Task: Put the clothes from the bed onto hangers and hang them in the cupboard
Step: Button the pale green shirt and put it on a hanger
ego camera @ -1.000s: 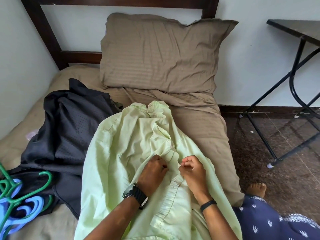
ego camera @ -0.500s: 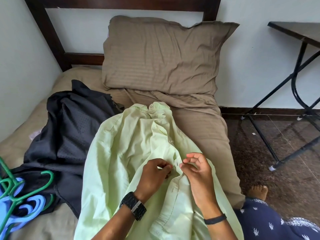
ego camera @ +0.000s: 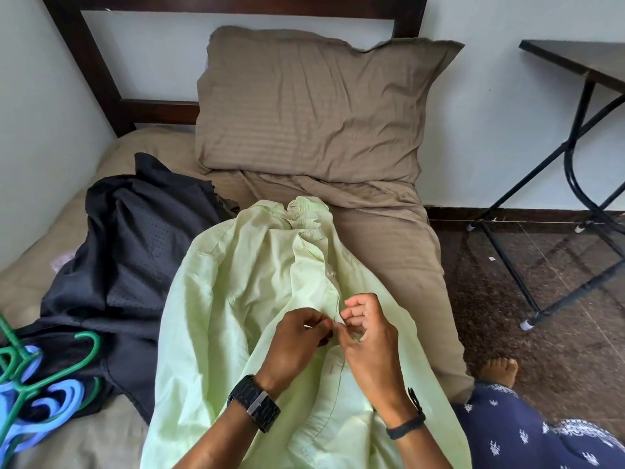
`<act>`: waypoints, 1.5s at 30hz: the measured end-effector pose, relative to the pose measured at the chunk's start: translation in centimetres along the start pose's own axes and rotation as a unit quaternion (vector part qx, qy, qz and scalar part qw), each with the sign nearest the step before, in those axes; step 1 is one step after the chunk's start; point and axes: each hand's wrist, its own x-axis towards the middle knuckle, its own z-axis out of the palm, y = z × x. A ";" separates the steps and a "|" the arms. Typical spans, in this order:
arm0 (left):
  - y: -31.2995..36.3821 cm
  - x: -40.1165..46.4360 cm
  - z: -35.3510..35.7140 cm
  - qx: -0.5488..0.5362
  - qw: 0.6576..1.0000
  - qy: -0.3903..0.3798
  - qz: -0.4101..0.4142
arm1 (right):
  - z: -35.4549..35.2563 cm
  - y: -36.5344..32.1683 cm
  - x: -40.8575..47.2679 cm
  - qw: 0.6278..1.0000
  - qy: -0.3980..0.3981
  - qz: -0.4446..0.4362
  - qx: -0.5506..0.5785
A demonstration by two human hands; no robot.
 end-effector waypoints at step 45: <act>0.4 4.9 0.3 -0.039 0.992 -0.072 0.094 | -0.1 0.6 3.2 0.993 0.007 -0.043 -0.111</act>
